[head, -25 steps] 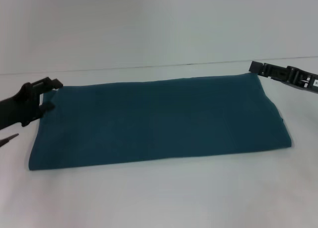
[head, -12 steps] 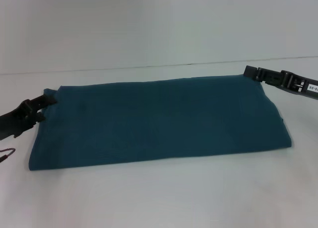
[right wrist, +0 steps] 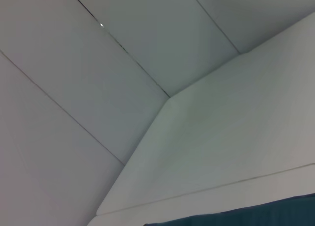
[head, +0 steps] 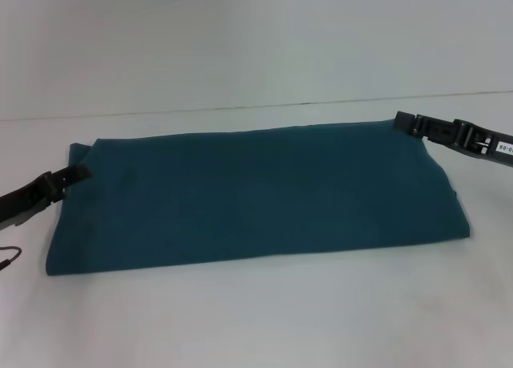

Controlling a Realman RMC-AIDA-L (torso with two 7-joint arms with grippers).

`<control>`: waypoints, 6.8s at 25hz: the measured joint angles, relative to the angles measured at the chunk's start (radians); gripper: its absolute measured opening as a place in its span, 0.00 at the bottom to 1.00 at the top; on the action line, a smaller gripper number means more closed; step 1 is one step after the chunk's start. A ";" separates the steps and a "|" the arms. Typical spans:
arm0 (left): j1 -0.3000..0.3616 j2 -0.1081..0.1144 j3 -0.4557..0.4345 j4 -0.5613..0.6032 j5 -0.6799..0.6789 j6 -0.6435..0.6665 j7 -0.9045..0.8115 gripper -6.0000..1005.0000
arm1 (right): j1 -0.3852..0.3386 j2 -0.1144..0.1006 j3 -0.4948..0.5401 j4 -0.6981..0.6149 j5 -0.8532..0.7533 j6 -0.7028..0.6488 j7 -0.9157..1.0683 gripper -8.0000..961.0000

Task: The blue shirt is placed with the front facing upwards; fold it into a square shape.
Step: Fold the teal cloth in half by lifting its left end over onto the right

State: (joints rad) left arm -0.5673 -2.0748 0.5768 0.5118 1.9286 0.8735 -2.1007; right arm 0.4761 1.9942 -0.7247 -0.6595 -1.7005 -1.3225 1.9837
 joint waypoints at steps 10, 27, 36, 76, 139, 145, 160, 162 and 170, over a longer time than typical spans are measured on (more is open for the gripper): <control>-0.015 -0.006 0.022 -0.007 0.054 -0.036 -0.164 0.72 | -0.004 -0.005 -0.001 0.018 -0.001 -0.002 0.007 0.59; -0.022 -0.003 0.029 -0.013 0.092 -0.049 -0.171 0.72 | -0.013 -0.008 0.002 0.026 -0.001 0.001 0.007 0.59; -0.014 -0.009 0.024 0.027 0.084 -0.042 -0.172 0.72 | -0.020 -0.008 0.002 0.026 0.000 0.000 0.007 0.59; -0.040 -0.016 0.081 0.030 0.091 -0.125 -0.088 0.72 | -0.025 -0.009 0.004 0.037 0.006 0.005 0.007 0.59; -0.116 0.031 0.162 0.160 0.531 0.007 -0.433 0.67 | -0.022 -0.023 0.016 0.038 -0.001 0.006 0.020 0.59; -0.126 0.035 0.173 0.121 0.540 -0.040 -0.429 0.66 | -0.023 -0.023 0.016 0.038 -0.001 0.006 0.020 0.59; -0.117 0.029 0.173 0.117 0.557 -0.055 -0.426 0.64 | -0.026 -0.026 0.021 0.051 -0.001 0.006 0.020 0.59; -0.118 0.027 0.173 0.115 0.557 -0.054 -0.426 0.63 | -0.026 -0.026 0.022 0.051 -0.001 0.006 0.020 0.59; -0.123 0.023 0.175 0.103 0.557 -0.051 -0.426 0.62 | -0.027 -0.026 0.024 0.051 -0.001 0.006 0.019 0.59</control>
State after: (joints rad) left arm -0.6903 -2.0514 0.7516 0.6152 2.4851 0.8228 -2.5264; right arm 0.4494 1.9679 -0.7010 -0.6089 -1.7011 -1.3161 2.0030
